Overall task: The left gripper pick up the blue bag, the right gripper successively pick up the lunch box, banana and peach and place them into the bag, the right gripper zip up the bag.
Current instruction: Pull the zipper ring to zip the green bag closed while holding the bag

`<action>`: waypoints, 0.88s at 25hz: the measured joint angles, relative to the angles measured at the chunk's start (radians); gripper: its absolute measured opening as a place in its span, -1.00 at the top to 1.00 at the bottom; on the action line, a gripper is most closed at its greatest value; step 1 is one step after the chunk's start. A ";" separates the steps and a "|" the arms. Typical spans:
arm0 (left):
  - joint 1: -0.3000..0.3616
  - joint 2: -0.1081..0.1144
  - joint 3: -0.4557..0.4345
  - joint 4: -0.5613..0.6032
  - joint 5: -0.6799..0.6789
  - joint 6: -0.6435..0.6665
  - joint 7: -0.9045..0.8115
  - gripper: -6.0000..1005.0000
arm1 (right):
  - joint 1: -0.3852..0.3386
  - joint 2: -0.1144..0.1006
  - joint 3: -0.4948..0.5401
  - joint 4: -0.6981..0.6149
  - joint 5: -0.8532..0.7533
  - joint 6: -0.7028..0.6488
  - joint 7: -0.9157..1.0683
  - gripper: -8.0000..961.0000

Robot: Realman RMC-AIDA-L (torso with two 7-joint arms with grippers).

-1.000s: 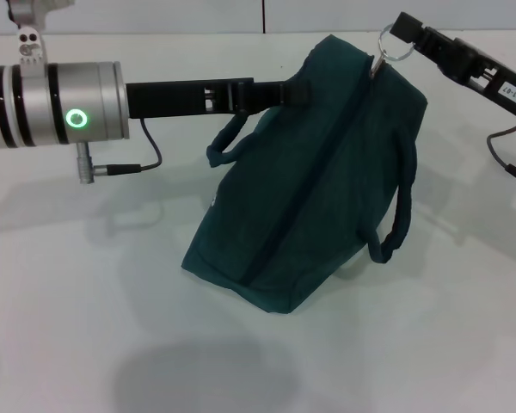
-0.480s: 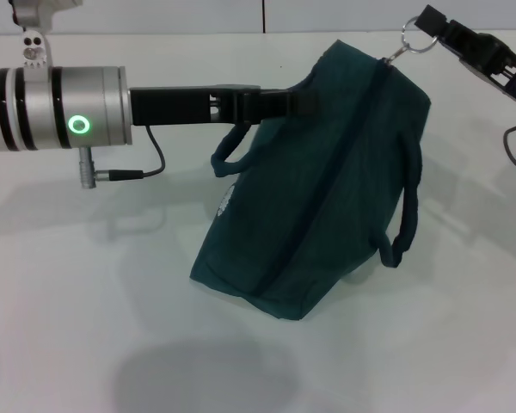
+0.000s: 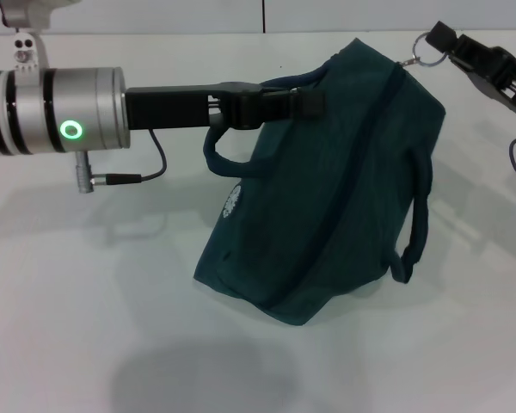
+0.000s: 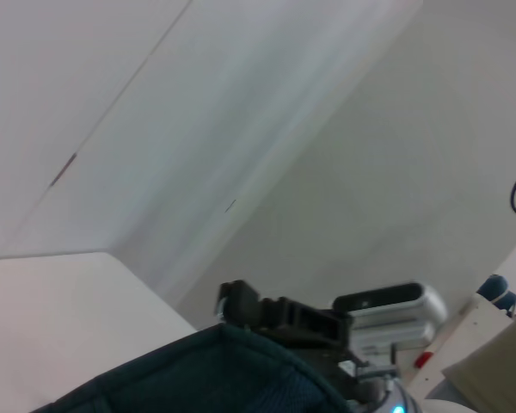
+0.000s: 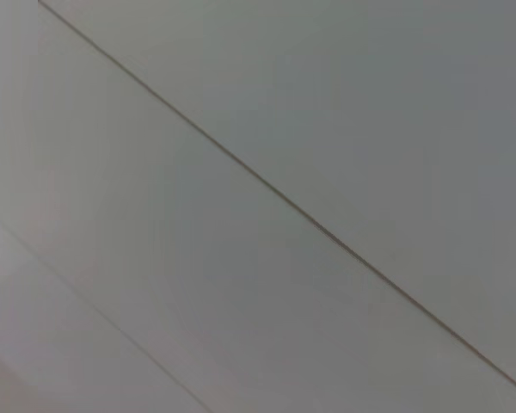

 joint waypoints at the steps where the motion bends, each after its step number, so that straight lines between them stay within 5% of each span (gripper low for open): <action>1: 0.004 0.000 0.000 0.000 -0.004 0.006 0.005 0.91 | 0.000 0.000 0.000 0.004 0.000 0.005 0.002 0.87; 22: 0.026 -0.002 0.000 0.000 -0.032 0.047 0.013 0.91 | 0.005 0.002 -0.010 0.012 -0.010 0.091 0.025 0.86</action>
